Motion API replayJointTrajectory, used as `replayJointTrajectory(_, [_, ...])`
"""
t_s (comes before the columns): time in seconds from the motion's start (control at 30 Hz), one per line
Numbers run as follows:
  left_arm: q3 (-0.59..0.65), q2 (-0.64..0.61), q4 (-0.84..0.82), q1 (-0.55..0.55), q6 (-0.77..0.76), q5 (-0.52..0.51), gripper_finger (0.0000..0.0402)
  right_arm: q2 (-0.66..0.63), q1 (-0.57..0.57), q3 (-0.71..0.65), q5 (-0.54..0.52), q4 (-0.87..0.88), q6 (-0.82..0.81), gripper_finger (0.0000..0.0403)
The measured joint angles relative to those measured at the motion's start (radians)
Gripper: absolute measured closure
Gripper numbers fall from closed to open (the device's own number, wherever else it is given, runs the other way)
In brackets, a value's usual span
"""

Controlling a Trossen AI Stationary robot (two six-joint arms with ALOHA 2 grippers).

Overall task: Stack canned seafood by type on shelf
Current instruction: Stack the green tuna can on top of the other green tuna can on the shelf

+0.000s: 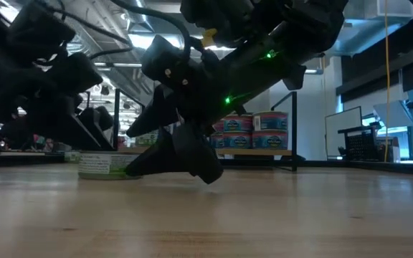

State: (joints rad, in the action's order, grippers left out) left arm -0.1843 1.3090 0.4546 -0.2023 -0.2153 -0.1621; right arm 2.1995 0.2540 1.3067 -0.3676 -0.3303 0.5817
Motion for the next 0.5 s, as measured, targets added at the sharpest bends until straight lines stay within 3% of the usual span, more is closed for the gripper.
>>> replayJointTrajectory(0.23, [0.119, 0.000, 0.209, 0.022, -0.066, -0.010, 0.0202, 0.002, -0.020, 0.006, -0.015, -0.017, 0.056, 0.0052])
replayJointTrajectory(0.5, [0.135, 0.001, 0.233, 0.022, -0.051, -0.023, 0.0202, 0.003, -0.049, 0.010, -0.001, -0.021, 0.083, 0.0052])
